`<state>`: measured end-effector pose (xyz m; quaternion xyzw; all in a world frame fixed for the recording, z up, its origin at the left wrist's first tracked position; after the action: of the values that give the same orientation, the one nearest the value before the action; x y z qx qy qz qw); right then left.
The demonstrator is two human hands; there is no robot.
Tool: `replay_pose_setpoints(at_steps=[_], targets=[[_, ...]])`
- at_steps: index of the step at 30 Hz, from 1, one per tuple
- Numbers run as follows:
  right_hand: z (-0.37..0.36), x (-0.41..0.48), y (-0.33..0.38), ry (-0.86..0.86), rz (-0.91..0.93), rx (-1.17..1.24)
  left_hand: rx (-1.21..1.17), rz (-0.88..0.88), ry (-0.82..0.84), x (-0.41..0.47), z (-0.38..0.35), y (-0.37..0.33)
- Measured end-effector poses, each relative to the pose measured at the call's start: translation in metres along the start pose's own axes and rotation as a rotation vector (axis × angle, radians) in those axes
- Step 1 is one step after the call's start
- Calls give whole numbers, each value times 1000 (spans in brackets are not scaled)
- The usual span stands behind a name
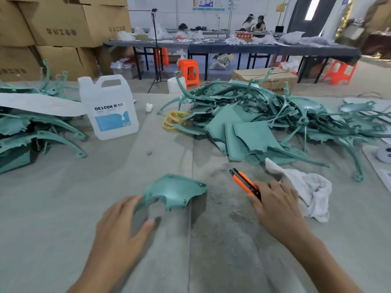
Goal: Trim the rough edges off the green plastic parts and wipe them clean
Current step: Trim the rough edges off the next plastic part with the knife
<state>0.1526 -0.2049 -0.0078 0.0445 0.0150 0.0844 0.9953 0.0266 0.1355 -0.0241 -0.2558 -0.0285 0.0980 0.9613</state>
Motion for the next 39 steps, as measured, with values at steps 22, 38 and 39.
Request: replay_pose_setpoints(at_steps=[22,38,39], targets=[[-1,-69,57,189,204,1361,-288,-162,142,65,2,-49],[15,-12,84,-58,164,1242,-691,-215,337,45,-52,-66],[18,-12,81,-80,167,1175,-684,-195,307,48,-54,-68]])
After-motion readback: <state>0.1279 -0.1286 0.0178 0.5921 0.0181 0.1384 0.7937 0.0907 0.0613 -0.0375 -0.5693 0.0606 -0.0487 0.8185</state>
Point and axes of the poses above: each hand's wrist, its own x-axis towards the middle knuckle, its own z-axis out of the back of the hand, y = z × x, the point moved 7 cm from there along x, towards the middle knuckle, and after that the axes turned 13 degrees about y, right-handed, at the moved point
